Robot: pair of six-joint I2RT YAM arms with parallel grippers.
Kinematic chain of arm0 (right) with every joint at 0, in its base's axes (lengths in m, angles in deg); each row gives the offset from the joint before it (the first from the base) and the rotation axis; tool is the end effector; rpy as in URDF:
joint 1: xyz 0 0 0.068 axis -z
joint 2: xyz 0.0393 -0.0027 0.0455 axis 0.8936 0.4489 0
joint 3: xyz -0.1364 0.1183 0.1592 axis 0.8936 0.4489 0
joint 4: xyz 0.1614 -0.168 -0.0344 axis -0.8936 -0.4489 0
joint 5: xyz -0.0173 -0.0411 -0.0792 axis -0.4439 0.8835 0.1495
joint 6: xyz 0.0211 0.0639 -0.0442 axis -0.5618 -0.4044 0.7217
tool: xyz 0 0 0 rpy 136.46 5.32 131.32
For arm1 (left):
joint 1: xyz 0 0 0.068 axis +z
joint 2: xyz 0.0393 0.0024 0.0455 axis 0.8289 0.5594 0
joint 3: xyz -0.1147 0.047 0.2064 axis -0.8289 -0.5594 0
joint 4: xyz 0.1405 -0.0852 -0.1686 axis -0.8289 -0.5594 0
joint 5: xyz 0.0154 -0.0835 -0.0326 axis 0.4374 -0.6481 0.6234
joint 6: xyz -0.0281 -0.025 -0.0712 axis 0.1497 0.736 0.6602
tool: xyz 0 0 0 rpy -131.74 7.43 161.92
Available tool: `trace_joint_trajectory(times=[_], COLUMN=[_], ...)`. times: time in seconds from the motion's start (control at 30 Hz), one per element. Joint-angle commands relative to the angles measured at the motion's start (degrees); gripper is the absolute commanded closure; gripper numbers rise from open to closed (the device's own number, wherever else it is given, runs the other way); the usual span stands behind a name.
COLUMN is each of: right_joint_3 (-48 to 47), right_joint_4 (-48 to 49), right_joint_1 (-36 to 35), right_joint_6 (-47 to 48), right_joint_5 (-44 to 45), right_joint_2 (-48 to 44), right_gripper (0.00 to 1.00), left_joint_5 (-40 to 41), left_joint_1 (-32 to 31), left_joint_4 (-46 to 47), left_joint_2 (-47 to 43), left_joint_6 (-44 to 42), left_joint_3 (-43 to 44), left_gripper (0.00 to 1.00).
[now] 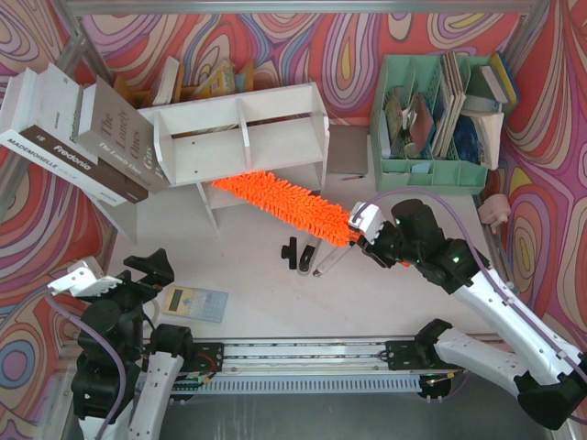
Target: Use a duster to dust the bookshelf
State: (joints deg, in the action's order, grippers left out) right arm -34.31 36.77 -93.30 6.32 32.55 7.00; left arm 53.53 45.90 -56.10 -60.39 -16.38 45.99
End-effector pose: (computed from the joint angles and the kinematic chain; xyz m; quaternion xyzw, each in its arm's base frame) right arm 0.1709 0.1133 0.2827 -0.4547 0.7562 0.0955 0.4608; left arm 0.0518 0.0163 0.3138 -0.2466 0.6698 -0.1116 0.6915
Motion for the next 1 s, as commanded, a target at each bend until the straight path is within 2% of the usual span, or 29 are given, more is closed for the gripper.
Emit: trace_joint_trajectory(times=[0.0,0.4,0.57,0.8,0.97], right_joint_3=[-0.50,5.17,6.05,6.47,6.63], right_joint_4=[7.12,14.00,13.60,14.24,17.17], right_joint_1=[0.09,0.09,0.09,0.09,0.09], right_joint_6=[-5.87,-14.81,-14.16,-14.89,-19.69], right_joint_5=[-1.90,2.23,0.50,4.45,6.59], right_joint_2=[-0.34,-3.00,-3.61,-1.89,-2.55], right_gripper=[1.00,1.00,1.00,1.00,1.00], left_joint_5=[0.61,0.76,0.76,0.65,0.65], left_joint_1=[0.16,0.16,0.24,0.42,0.41], left_joint_4=[0.57,0.53,0.53,0.62,0.53], left_joint_2=[-0.18,0.00,0.26,0.45,0.48], left_joint_6=[0.17,0.17,0.17,0.16,0.17], left_joint_3=[-0.43,-0.43,-0.43,-0.43,-0.43], left_gripper=[0.01,0.01,0.01,0.02,0.01])
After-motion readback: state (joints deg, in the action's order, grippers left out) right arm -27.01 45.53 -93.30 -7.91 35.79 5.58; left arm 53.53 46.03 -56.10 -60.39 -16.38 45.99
